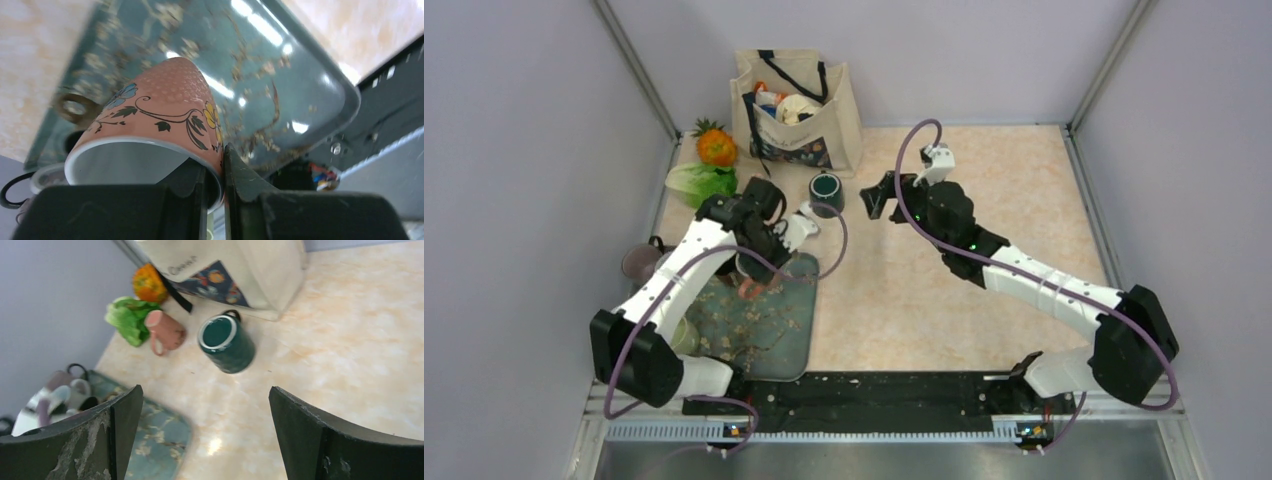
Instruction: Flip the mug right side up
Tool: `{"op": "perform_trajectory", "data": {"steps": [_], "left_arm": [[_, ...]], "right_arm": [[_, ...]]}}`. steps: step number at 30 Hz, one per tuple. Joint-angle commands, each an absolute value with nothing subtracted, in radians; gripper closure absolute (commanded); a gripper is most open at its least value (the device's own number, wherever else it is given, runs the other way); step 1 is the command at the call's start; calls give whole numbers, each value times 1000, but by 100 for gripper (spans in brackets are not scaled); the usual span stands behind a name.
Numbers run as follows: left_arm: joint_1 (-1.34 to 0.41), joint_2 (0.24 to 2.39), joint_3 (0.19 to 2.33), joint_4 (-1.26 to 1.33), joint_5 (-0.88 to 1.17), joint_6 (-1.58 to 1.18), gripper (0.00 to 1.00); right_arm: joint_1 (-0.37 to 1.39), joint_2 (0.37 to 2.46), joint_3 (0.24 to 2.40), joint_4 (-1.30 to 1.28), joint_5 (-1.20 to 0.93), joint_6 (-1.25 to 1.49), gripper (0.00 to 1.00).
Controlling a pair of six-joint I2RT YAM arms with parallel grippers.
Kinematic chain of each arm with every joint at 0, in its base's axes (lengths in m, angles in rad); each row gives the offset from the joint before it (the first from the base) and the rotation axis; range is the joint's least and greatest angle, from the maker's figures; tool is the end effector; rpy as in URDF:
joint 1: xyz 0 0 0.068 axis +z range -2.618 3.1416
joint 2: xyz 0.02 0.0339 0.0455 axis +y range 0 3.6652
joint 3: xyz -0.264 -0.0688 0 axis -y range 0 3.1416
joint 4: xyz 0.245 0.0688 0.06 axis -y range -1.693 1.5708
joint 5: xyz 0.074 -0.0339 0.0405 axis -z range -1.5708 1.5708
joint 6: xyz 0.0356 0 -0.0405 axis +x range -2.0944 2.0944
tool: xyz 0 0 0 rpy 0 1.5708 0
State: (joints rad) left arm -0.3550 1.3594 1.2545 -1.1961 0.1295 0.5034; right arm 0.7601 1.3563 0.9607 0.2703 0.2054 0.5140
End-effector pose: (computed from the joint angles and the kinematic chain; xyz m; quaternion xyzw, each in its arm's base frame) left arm 0.2269 -0.0890 0.3003 0.4194 0.8955 -0.0540 0.1386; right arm 0.2377 0.2159 0.3188 -0.0243 0.7487 0.3296 0.5746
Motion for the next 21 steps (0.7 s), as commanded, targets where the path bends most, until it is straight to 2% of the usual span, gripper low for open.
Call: {"op": "perform_trajectory", "data": {"steps": [1,11,21], "left_arm": [[-443,1251,1156,-1304,44,642,100],[-473,1111,961,-1301,13,714,100],[-473,1154,835,-1211,68,742,100]], "right_arm": [[729,1288,901,210,286,428,5],[726,1255,871,228,314,404,5],[726,1245,859,240,325,396,5]]}}
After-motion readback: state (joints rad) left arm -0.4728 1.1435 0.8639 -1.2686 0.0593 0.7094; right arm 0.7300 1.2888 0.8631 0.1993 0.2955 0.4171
